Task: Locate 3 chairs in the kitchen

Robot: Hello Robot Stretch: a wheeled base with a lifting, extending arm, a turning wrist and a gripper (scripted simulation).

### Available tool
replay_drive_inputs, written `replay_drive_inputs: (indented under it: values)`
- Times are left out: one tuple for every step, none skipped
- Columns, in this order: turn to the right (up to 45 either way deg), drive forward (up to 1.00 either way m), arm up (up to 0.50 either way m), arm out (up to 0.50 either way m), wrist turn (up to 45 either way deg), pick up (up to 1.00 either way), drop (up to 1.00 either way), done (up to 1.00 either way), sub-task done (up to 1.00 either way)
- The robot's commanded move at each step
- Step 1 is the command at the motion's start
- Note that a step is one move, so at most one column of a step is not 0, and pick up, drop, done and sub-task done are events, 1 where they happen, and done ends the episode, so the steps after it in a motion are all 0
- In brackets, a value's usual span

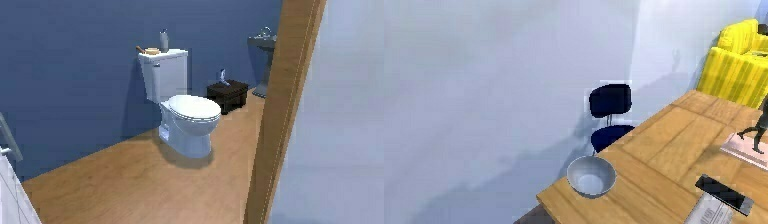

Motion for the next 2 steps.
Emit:
replay_drive_inputs:
  values:
    - [45.0,0.00,0.00,0.00,0.0,0.00,0.00,0.00,0.00]
    - [45.0,0.00,0.00,0.00,0.0,0.00,0.00,0.00,0.00]
